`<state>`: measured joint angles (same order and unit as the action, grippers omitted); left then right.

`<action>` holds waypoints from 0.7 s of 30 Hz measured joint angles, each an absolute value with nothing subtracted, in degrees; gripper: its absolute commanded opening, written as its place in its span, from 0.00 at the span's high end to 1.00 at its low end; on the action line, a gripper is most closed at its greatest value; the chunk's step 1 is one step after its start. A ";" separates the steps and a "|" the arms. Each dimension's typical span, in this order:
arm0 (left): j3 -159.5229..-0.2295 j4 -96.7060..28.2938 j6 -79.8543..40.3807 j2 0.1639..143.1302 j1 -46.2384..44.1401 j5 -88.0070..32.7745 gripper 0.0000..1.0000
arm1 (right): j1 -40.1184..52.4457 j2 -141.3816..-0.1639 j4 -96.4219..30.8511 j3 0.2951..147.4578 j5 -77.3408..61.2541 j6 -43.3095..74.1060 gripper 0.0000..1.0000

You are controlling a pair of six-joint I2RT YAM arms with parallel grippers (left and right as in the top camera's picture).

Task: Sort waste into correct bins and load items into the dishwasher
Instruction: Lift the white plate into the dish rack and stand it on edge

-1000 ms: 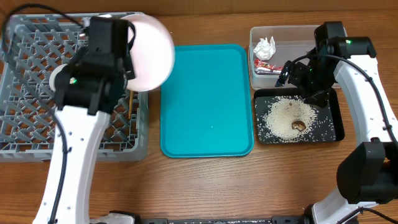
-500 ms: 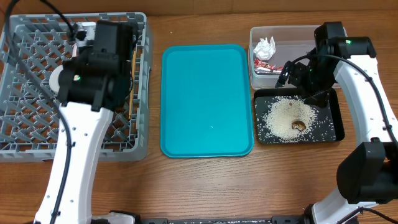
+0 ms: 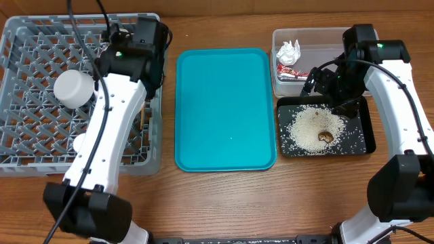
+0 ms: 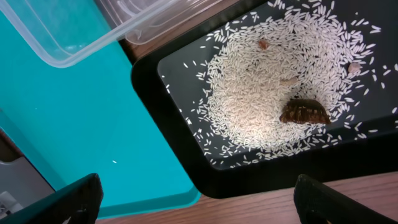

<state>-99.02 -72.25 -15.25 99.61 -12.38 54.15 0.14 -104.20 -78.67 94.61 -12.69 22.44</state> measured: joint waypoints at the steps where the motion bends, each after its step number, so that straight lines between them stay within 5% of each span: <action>1: -99.02 -72.25 -15.46 99.98 -12.49 54.24 0.96 | 0.14 -104.20 -78.65 94.61 -12.71 22.46 0.00; 14: -99.02 -72.07 -16.58 107.66 -12.86 54.70 0.96 | 0.14 -104.20 -78.65 94.61 -12.69 22.44 0.00; 16: -99.02 -72.12 -16.62 108.44 -12.99 54.94 0.65 | 0.14 -104.20 -78.67 94.61 -12.69 22.41 0.00; 18: -99.02 -72.12 -16.86 108.57 -13.19 55.16 0.46 | 0.14 -104.20 -78.61 94.61 -12.69 22.44 0.00; 20: -99.02 -72.14 -17.23 108.55 -13.69 55.53 0.00 | 0.14 -104.20 -78.67 94.61 -12.67 22.41 0.00; 21: -99.02 -72.23 -17.39 108.55 -13.89 55.53 0.00 | 0.14 -104.20 -78.67 94.61 -12.69 22.41 0.00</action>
